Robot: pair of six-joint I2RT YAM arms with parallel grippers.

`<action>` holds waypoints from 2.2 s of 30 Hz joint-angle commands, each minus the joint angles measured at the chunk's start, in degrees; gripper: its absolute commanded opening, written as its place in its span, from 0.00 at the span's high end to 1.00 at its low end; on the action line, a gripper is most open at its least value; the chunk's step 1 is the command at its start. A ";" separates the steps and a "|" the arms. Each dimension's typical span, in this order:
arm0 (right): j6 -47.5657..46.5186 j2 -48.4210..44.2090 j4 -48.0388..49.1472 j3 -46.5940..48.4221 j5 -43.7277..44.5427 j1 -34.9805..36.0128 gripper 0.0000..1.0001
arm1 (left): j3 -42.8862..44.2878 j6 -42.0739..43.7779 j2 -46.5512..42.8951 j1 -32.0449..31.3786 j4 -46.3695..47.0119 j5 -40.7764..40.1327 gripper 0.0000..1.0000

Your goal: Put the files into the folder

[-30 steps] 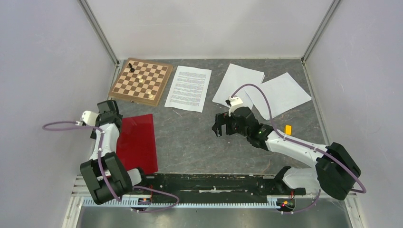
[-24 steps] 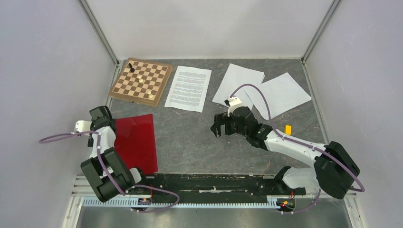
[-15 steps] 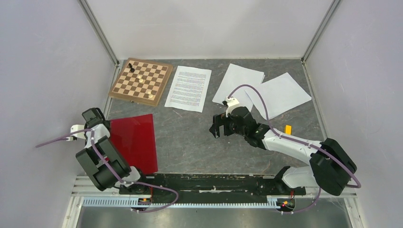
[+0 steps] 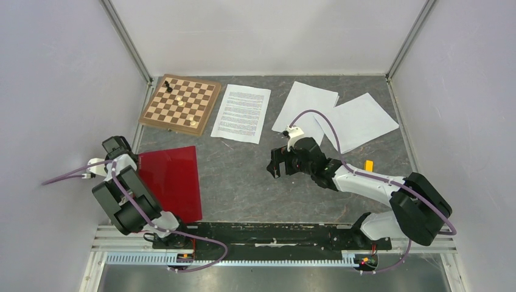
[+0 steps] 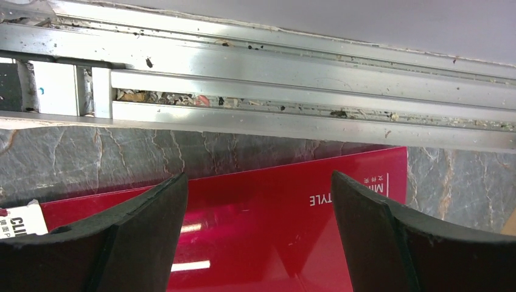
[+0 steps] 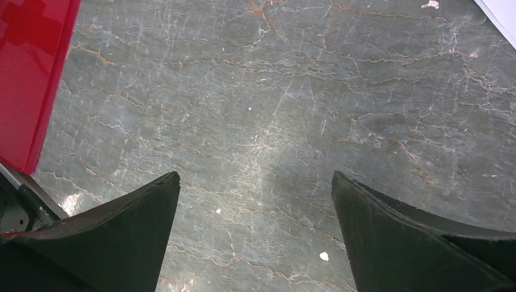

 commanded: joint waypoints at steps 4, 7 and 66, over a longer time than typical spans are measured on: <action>-1.37 -0.76 2.78 -0.71 -0.65 0.14 0.02 | -1.08 -1.49 1.94 0.51 -1.27 0.51 0.07; -1.50 -1.00 2.81 -1.04 -0.37 0.08 0.02 | -1.80 -2.15 1.22 0.52 -1.91 1.20 0.07; -0.38 0.44 6.54 -6.47 -5.69 0.11 0.02 | -6.69 -8.70 -7.06 -24.72 -11.03 0.13 0.39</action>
